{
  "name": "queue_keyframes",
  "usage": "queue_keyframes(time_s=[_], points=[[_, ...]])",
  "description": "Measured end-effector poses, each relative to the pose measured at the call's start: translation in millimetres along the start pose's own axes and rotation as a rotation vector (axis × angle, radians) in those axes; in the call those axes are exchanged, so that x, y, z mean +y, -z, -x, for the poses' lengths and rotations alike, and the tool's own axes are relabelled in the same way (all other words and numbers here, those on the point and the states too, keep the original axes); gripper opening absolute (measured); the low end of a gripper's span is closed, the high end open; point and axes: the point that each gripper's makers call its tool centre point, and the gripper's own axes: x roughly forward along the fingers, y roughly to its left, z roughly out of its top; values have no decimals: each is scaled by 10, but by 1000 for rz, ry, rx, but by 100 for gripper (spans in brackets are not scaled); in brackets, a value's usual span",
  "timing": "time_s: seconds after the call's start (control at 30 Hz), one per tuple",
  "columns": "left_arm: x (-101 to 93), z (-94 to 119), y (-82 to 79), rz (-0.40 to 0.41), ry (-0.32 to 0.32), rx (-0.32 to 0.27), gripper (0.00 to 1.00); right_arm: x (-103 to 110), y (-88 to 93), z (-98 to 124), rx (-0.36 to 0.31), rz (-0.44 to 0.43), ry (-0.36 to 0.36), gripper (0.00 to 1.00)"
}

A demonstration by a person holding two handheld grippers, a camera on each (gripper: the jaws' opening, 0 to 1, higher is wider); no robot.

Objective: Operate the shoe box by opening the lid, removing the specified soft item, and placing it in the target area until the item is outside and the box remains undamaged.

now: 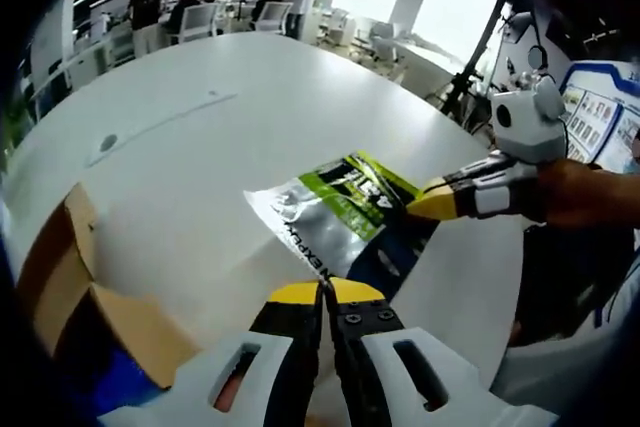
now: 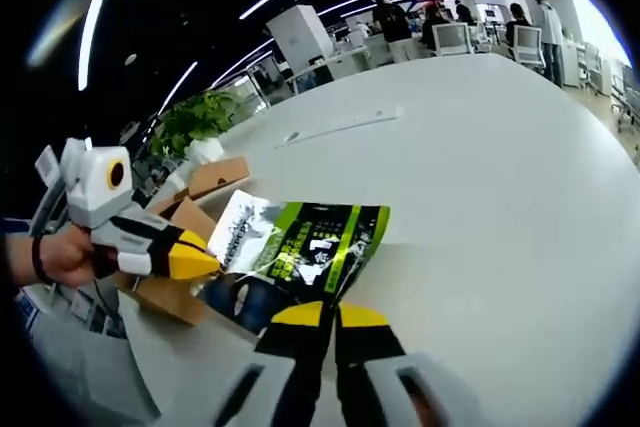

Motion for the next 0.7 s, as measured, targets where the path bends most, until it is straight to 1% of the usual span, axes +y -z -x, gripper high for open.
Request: queue_keyframes(time_s=[0.27, 0.43, 0.7], points=[[1, -59, 19, -28, -9, 22, 0, -61, 25, -39, 10, -2, 4, 0], [-19, -101, 70, -54, -21, 54, 0, -85, 45, -66, 14, -5, 6, 0], [-60, -102, 102, -54, -26, 80, 0, -114, 68, -80, 17, -15, 8, 0]])
